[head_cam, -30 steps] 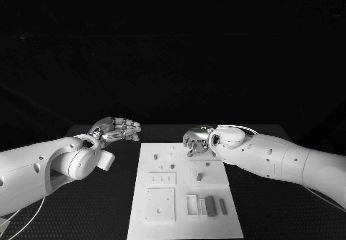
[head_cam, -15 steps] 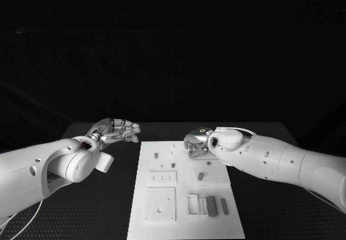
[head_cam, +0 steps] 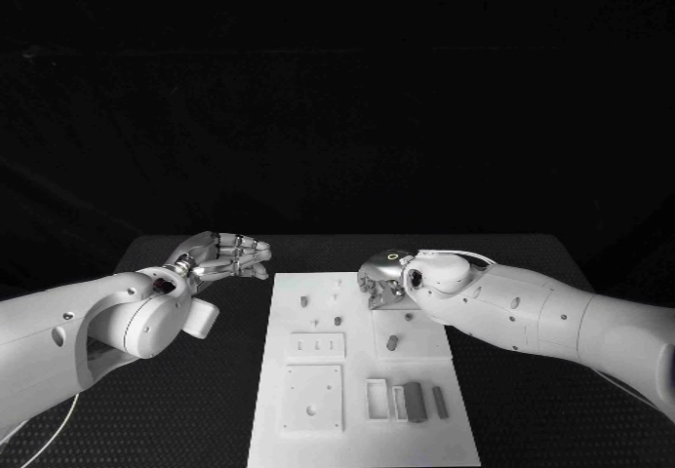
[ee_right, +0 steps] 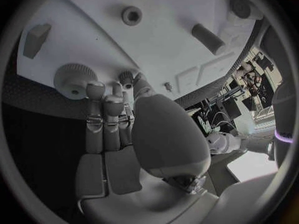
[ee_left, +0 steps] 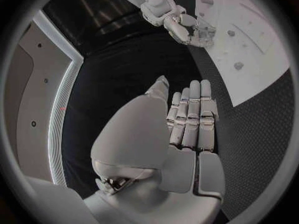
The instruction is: Assemble the parts on the task board
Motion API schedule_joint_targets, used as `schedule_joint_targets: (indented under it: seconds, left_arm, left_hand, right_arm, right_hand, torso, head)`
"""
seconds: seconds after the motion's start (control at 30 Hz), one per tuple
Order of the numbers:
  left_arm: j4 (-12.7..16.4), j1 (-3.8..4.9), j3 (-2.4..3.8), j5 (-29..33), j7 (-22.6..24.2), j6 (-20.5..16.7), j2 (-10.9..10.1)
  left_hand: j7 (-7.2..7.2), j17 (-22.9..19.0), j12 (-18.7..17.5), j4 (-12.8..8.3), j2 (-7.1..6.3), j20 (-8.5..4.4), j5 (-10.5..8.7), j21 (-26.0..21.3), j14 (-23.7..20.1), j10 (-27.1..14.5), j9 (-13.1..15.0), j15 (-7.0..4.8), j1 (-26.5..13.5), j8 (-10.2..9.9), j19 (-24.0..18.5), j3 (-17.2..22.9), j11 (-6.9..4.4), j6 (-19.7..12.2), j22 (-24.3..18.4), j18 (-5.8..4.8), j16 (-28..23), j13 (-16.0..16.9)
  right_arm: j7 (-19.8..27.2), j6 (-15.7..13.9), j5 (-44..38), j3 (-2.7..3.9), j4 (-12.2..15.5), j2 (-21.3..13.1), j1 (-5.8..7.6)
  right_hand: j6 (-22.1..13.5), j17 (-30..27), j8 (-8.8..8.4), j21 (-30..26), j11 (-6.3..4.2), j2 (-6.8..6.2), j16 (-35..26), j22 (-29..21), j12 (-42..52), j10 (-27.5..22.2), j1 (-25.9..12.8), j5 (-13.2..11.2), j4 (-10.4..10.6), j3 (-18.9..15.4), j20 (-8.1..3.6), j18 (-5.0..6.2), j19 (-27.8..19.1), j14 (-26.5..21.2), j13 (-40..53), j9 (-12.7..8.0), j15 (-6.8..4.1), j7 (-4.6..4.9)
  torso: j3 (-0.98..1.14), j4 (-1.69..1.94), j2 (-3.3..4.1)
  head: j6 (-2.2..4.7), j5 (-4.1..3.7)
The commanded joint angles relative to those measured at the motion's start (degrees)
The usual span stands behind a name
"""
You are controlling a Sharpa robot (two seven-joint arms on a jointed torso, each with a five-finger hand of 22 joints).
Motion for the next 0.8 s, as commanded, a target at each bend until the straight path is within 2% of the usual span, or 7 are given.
schedule_joint_targets:
  seconds: [0.03,0.47,0.8]
  left_arm:
    - [0.2,0.13,0.07,-0.2,0.4,0.5,0.0]
    - [0.1,0.13,0.06,-0.2,0.1,0.6,-0.1]
    - [0.0,0.13,0.06,-0.2,0.1,0.7,-0.3]
  left_hand:
    - [0.41,0.1,-0.2,0.0,0.09,-0.15,-0.33,-0.3,0.5,0.0,-0.1,-0.02,-0.5,-0.4,0.1,-0.1,0.55,0.2,-0.1,0.05,-0.2,-0.1]
    - [0.43,0.2,-0.3,0.0,0.08,-0.17,-0.33,-0.4,0.6,0.0,-0.1,-0.03,-0.7,-0.4,0.1,-0.1,0.56,0.2,-0.1,0.03,-0.3,-0.1]
    - [0.43,0.3,-0.4,0.0,0.06,-0.18,-0.34,-0.4,0.6,0.0,-0.1,-0.04,-0.7,-0.5,0.1,0.0,0.56,0.2,-0.1,0.02,-0.4,-0.1]
  right_arm:
    - [-0.7,1.1,-1.7,-0.25,-0.3,0.1,-0.38]
    - [-2.1,3.2,-4.1,-0.33,0.9,-0.8,-0.48]
    - [-3.3,3.2,-5.6,-0.33,2.6,-1.9,-0.51]
  right_hand:
    - [0.0,-0.1,-0.30,0.3,-0.03,0.00,0.3,1.4,-0.2,-0.3,0.2,0.3,-0.1,0.4,-0.07,4.85,-0.5,-0.4,-0.2,0.1,0.07,-0.16]
    - [0.8,-0.4,-0.04,0.7,-0.15,-0.07,0.8,1.4,-0.3,0.2,1.2,0.3,-0.2,0.8,-0.04,4.85,-0.8,-0.5,-0.1,0.4,-0.04,-0.34]
    - [1.0,-0.6,-0.02,0.8,-0.19,-0.27,0.9,1.4,-0.3,0.3,1.4,0.3,-0.1,0.7,0.04,4.85,-1.0,-0.6,0.0,0.4,-0.07,-0.39]
  torso:
    - [0.08,0.19,0.50]
    - [0.38,0.18,1.19]
    - [0.48,0.24,1.56]
  head:
    - [0.09,-0.11]
    - [0.40,-0.23]
    - [0.64,-0.26]
